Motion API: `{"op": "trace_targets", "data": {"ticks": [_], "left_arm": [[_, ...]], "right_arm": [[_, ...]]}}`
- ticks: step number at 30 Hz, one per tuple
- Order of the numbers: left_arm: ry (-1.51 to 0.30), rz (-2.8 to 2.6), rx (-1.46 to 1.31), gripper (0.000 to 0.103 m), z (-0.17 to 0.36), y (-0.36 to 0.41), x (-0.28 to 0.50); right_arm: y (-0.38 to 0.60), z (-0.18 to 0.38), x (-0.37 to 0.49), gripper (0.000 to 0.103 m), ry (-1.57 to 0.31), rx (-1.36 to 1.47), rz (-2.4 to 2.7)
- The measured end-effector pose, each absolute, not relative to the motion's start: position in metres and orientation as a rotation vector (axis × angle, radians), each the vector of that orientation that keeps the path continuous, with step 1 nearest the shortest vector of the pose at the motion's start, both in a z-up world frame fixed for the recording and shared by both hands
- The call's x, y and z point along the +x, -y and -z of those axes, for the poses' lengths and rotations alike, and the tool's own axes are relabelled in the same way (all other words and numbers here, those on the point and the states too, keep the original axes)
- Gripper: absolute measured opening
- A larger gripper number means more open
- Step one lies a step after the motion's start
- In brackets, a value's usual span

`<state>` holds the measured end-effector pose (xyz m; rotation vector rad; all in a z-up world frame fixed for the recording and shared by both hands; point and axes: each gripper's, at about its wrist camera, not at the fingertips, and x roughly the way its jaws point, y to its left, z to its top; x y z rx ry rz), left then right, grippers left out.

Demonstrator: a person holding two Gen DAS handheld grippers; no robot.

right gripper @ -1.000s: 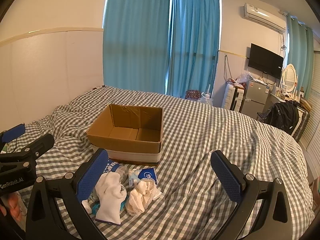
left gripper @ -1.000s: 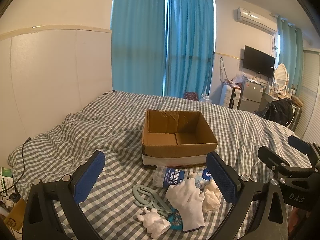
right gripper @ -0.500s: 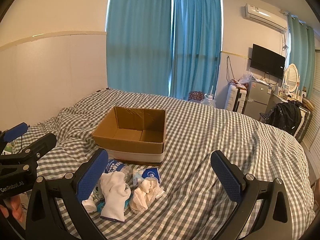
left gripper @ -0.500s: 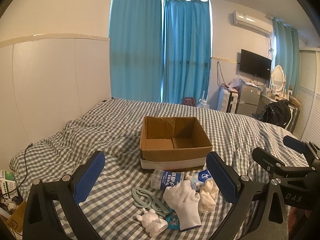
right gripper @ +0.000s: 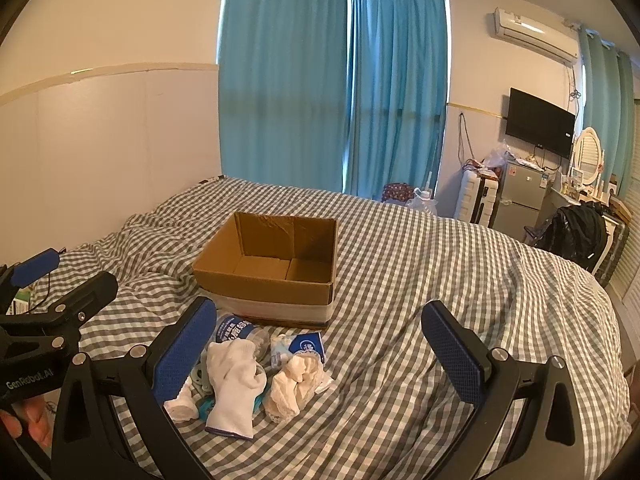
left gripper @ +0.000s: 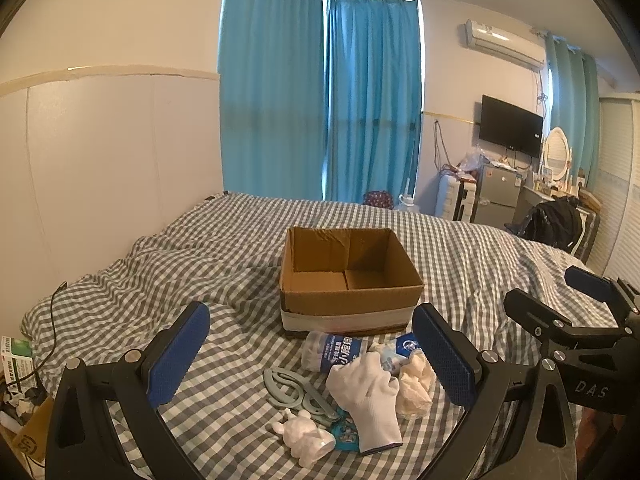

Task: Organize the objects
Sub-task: 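Move both tools toward the pile of items beside the box, then grasp the white bunny figurine with the left tool while the right tool grasps the lace cloth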

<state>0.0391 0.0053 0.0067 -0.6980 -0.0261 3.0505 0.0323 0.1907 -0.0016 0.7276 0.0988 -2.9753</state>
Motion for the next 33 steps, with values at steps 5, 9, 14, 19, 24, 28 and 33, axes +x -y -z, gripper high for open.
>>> {"op": "trace_targets", "data": {"ticks": [5, 9, 14, 19, 24, 28, 33], "left_arm": [[0.003, -3.046, -0.767, 0.103, 0.011, -0.006, 0.030], [-0.021, -3.046, -0.849, 0.103, 0.033, -0.005, 0.019], [-0.055, -3.021, -1.002, 0.102, 0.070, -0.002, 0.006], [-0.079, -2.969, -1.201, 0.101, 0.118, 0.003, -0.006], [-0.073, -2.906, -1.346, 0.099, 0.153, 0.007, -0.013], [-0.129, -2.846, -1.364, 0.098, 0.167, -0.006, -0.016], [-0.164, -2.778, -1.389, 0.078, 0.178, -0.015, -0.018]], "right_arm": [[-0.193, 0.014, 0.025, 0.103, -0.095, 0.779, 2.961], [-0.195, 0.030, 0.014, 0.103, -0.093, 0.837, 2.944], [-0.195, 0.059, -0.004, 0.103, -0.120, 0.944, 2.915], [-0.196, 0.099, -0.023, 0.103, -0.128, 1.098, 2.865], [-0.189, 0.137, -0.041, 0.099, -0.139, 1.239, 2.776], [-0.179, 0.162, -0.056, 0.083, -0.134, 1.328, 2.684], [-0.167, 0.179, -0.062, 0.040, -0.167, 1.364, 2.620]]}}
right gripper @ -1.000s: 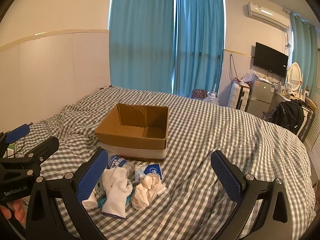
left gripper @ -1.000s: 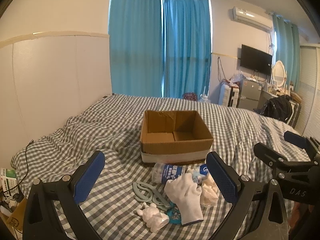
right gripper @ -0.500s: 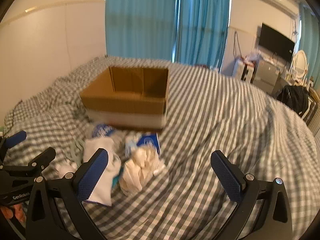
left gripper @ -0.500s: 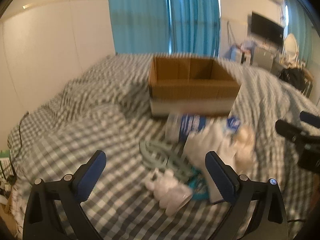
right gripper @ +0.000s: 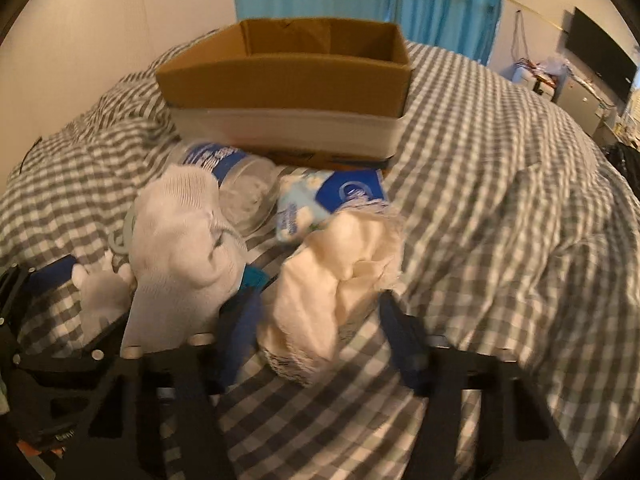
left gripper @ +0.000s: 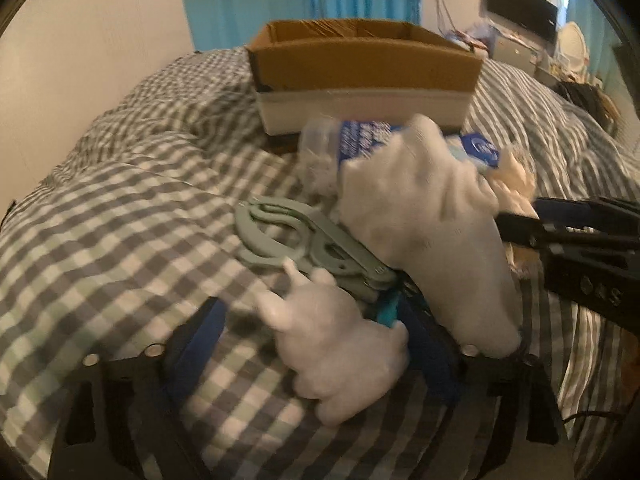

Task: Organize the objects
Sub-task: 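Grasp the white bunny figurine with the left tool while the right tool grasps the lace cloth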

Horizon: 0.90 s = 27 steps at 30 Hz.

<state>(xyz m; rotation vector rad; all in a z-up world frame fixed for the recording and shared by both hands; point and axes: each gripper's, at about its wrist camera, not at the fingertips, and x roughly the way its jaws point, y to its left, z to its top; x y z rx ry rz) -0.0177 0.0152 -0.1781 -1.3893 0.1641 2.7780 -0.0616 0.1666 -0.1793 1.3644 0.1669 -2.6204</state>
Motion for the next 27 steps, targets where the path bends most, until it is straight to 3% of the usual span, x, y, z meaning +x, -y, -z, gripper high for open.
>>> {"op": "trace_targets", "data": {"ticks": [3, 9, 14, 27], "left_arm": [[-0.177, -2.727, -1.412, 0.064, 0.186, -0.021, -0.018], [-0.151, -2.736, -1.386, 0.064, 0.179, -0.019, -0.015], [-0.140, -2.785, -1.307, 0.064, 0.158, -0.017, -0.007], [-0.071, -2.879, -1.042, 0.064, 0.075, -0.011, -0.023]], "right_arm": [[-0.167, 0.185, -0.063, 0.028, -0.161, 1.389, 2.604], [-0.172, 0.179, -0.050, 0.010, -0.127, 1.343, 2.618], [-0.181, 0.156, -0.034, 0.009, -0.056, 1.282, 2.647], [-0.183, 0.076, -0.011, 0.009, -0.093, 1.003, 2.739]]}}
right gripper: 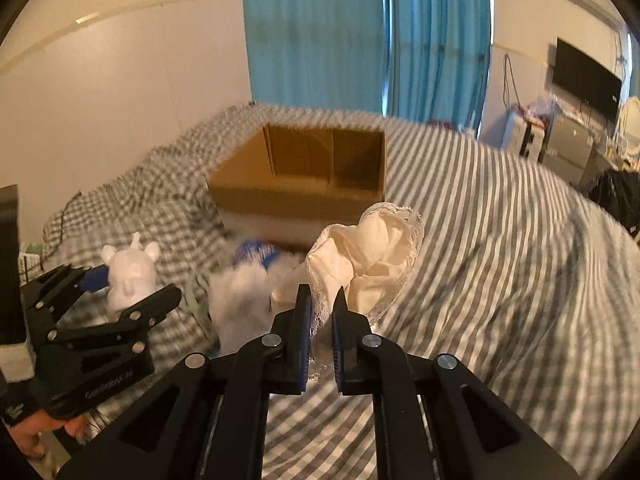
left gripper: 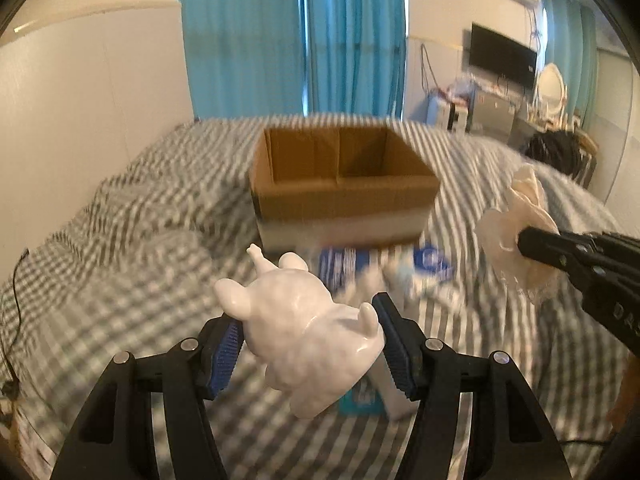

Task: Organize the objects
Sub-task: 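Grasp the white bunny figurine with the left tool while the right tool grasps the lace cloth, then carry both items over the box and open both tools to drop them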

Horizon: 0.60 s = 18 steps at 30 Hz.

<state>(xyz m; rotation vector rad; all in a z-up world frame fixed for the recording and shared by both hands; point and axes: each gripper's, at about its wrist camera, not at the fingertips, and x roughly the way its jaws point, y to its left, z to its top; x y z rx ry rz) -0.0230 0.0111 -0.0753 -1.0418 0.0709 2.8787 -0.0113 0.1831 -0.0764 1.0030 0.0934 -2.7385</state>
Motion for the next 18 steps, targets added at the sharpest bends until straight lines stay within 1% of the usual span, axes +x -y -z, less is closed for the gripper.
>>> {"op": "trace_targets", "data": {"ticks": [6, 10, 14, 18], "left_arm": [[-0.038, -2.940, -0.871, 0.064, 0.024, -0.002, -0.059], [-0.033, -2.938, -0.815, 0.064, 0.004, 0.002, -0.087], [-0.050, -2.943, -0.790, 0.064, -0.004, 0.003, -0.117], [-0.069, -2.950, -0.793, 0.064, 0.001, 0.003, -0.152]], "right_arm": [[-0.171, 0.018, -0.037, 0.009, -0.147, 0.853, 2.743], [-0.157, -0.012, -0.067, 0.009, -0.174, 0.794, 2.737], [-0.144, -0.028, -0.102, 0.009, -0.192, 0.763, 2.733], [-0.133, -0.029, -0.143, 0.009, -0.206, 0.766, 2.719]]}}
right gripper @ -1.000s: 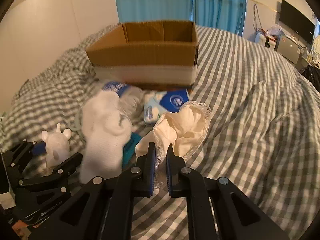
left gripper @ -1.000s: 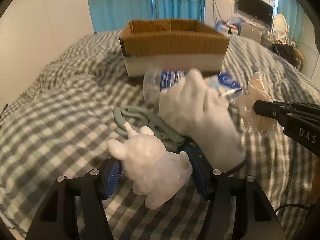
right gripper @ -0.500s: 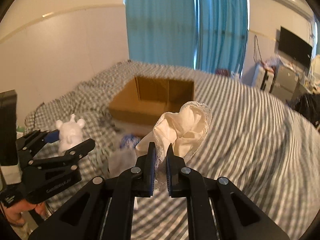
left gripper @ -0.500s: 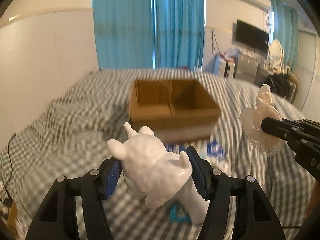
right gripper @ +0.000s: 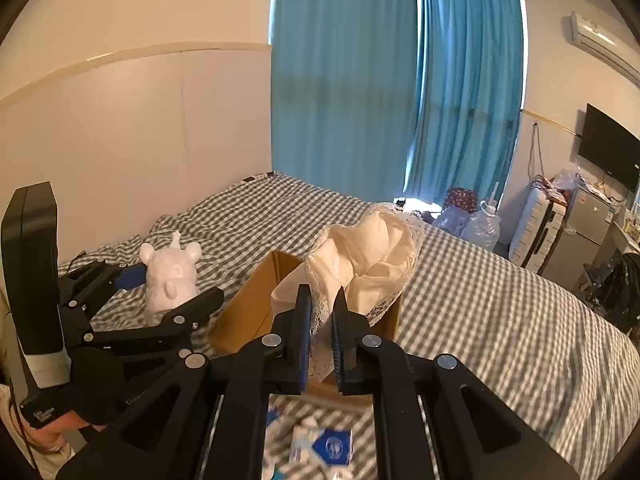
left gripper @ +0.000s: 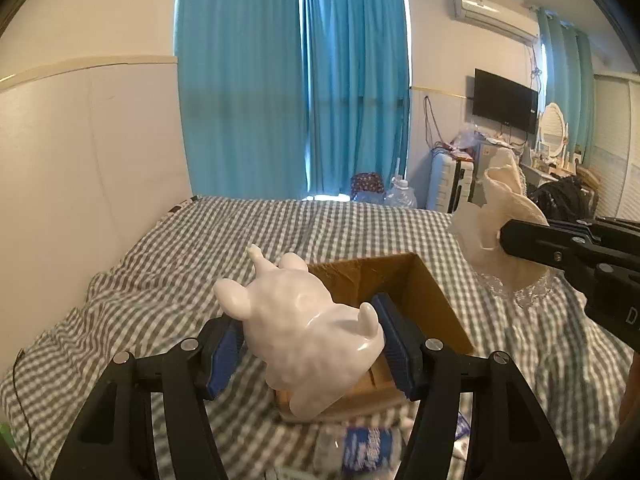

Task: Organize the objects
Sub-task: 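Carry both items over the box and open both tools to drop them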

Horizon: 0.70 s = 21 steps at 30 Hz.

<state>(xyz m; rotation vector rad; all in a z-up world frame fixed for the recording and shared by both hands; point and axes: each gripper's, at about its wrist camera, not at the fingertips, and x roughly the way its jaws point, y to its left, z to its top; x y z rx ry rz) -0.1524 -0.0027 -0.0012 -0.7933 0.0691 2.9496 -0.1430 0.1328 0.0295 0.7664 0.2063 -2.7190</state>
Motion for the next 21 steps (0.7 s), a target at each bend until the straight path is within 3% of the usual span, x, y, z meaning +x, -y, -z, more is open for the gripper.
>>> {"op": "trace_targets", "data": {"ticks": [7, 18, 21], "left_arm": [[-0.107, -2.935, -0.843, 0.064, 0.029, -0.001, -0.203], [-0.147, -2.868, -1.025, 0.064, 0.081, -0.004, -0.237], [-0.140, -2.854, -1.056, 0.065, 0.084, -0.005, -0.237]], "right_arm": [[-0.119, 0.008, -0.206, 0.009, -0.208, 0.841, 2.693], [-0.138, 0.084, -0.238, 0.009, -0.123, 1.013, 2.629], [-0.142, 0.081, -0.235, 0.015, -0.105, 1.013, 2.630]]}}
